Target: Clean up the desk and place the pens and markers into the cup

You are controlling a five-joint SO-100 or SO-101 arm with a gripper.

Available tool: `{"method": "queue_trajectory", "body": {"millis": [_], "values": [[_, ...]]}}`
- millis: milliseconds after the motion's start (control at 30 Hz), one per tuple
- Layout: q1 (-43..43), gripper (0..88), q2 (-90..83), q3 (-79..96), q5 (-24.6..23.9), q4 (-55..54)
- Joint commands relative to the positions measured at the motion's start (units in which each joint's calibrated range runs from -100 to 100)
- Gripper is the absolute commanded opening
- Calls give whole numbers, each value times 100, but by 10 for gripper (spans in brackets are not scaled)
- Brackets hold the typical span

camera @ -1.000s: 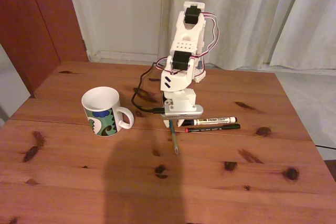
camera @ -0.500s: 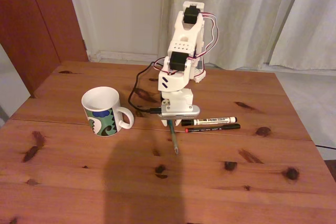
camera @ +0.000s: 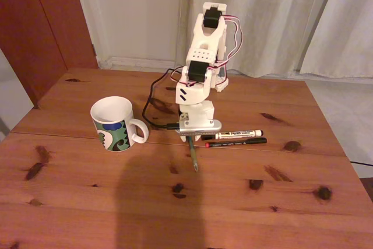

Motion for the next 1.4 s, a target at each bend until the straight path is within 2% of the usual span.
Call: {"method": "queue_trajectory", "body": {"millis": [0,633,767,1167,1367], "values": [[7,123,-50,-21,43,-235],[7,72,-50,133,43,-261],[7,1,-50,151,43,-261],[7,8,-207,142,1,-261],[168,8,-1183,502,49,-261]]}}
